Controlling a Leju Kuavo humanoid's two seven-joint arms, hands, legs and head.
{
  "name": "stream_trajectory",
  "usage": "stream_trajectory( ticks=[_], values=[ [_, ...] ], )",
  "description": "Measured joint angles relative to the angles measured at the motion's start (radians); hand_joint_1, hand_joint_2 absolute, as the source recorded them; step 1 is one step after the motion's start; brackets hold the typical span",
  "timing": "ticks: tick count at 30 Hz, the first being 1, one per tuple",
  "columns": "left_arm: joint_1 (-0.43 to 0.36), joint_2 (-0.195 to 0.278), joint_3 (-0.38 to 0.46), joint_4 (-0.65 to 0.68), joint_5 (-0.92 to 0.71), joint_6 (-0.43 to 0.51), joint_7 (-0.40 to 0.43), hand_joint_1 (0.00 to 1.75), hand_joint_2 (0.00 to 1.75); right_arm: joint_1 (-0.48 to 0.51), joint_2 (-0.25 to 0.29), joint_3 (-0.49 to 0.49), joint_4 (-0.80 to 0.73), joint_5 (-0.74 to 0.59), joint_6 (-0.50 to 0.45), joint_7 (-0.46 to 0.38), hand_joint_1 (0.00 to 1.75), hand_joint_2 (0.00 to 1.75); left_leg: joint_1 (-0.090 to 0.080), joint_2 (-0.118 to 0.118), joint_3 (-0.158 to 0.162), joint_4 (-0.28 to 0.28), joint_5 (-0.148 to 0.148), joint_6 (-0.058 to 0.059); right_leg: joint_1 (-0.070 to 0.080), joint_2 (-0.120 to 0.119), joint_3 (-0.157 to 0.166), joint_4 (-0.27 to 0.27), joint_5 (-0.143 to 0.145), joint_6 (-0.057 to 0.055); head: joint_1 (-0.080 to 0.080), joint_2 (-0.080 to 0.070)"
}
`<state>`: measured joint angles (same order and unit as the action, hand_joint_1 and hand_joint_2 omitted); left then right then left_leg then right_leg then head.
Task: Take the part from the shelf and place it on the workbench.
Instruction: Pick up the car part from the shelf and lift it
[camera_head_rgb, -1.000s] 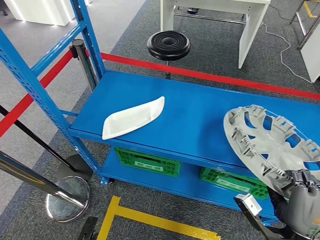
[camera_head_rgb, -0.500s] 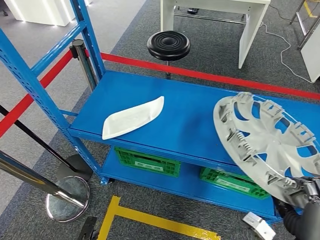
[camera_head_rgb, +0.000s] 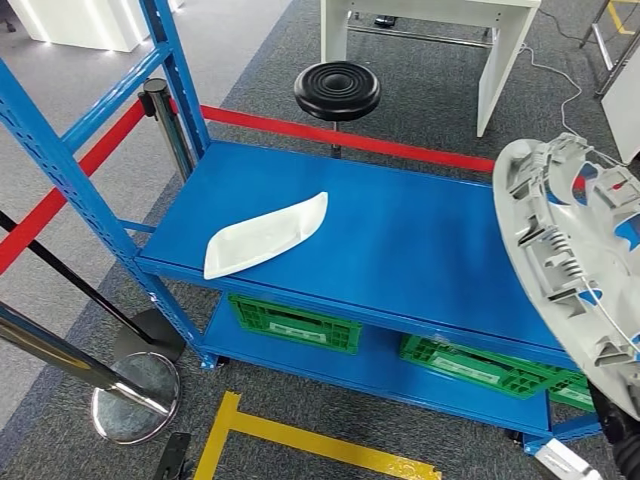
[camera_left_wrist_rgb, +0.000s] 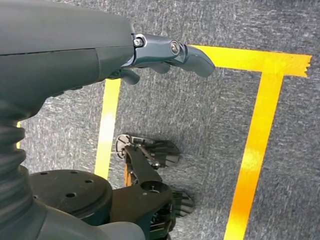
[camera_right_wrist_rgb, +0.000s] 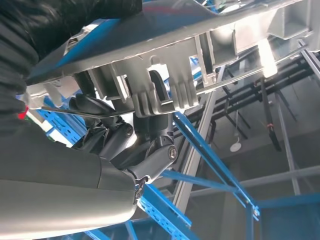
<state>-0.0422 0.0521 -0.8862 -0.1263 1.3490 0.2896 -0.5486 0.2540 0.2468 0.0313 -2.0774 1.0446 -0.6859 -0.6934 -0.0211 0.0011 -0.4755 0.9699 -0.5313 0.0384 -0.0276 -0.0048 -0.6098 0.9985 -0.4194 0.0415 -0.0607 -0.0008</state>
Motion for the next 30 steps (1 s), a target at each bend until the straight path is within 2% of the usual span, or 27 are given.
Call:
stream_trajectory(
  ticks=[9, 13, 30],
  values=[
    [-0.001, -0.003, -0.005, 0.0, 0.006, 0.03, 0.028, 0.0, 1.75, 0.012, -0.004, 0.067, -0.021, -0.013, 0.0, 0.0, 1.75, 1.75, 0.0, 0.0, 0.0, 0.0, 0.0, 0.0, 0.0, 0.0, 0.0, 0.0, 0.0, 0.0, 0.0, 0.0],
    [-0.002, -0.007, -0.016, 0.0, 0.004, 0.07, -0.009, 0.0, 1.75, 0.015, -0.012, 0.085, -0.021, -0.02, 0.0, 0.0, 1.75, 1.75, 0.0, 0.0, 0.0, 0.0, 0.0, 0.0, 0.0, 0.0, 0.0, 0.0, 0.0, 0.0, 0.0, 0.0],
    [-0.004, -0.011, -0.025, 0.0, 0.025, 0.061, -0.031, 0.0, 1.75, 0.028, -0.047, 0.116, 0.003, -0.08, 0.0, 0.0, 1.75, 1.75, 0.0, 0.0, 0.0, 0.0, 0.0, 0.0, 0.0, 0.0, 0.0, 0.0, 0.0, 0.0, 0.0, 0.0]
  ],
)
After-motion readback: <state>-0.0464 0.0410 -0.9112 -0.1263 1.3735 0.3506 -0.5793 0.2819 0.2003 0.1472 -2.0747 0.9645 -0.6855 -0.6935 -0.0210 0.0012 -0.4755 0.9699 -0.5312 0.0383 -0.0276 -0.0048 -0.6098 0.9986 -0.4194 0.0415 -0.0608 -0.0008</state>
